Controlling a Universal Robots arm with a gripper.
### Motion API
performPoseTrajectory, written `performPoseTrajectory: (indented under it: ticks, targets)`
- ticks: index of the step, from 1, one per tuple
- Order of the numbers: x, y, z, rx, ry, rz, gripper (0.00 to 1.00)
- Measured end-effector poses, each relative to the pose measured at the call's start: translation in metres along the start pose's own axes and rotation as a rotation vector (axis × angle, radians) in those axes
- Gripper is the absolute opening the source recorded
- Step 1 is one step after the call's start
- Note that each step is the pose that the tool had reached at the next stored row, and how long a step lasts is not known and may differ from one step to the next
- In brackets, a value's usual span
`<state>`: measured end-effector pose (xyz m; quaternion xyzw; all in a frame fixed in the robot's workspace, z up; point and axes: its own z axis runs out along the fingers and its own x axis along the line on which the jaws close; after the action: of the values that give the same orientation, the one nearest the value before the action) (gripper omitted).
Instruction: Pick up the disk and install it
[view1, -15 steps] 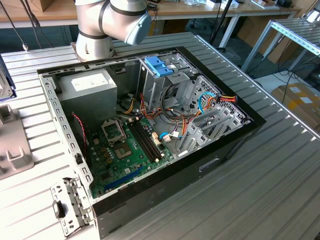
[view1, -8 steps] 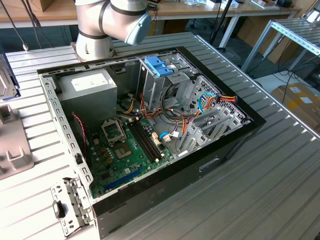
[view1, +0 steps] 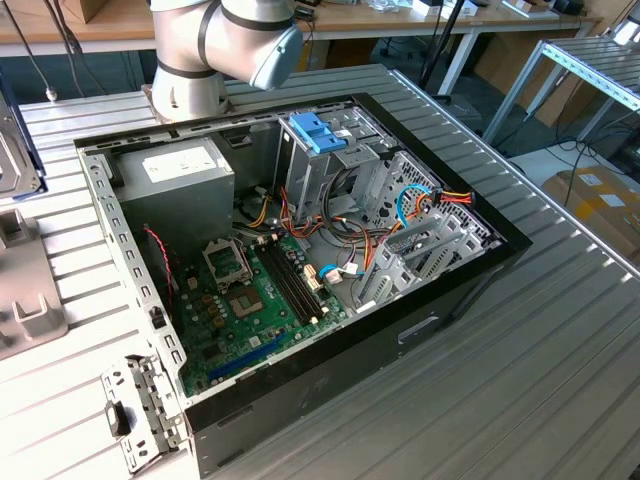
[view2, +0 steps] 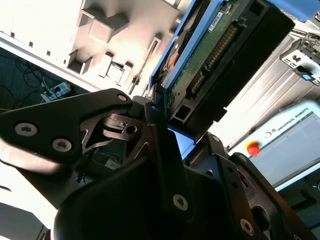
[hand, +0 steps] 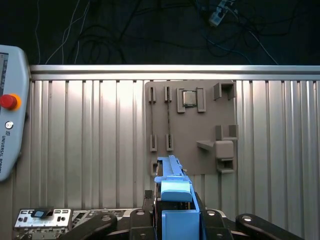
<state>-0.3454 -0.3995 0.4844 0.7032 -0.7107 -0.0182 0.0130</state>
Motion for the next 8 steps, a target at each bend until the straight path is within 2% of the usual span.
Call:
performPoseTrajectory:
  ticks: [8]
  targets:
    - [-0.0001, -0.0057, -0.0001, 0.0, 0.0004, 0.0, 0.37]
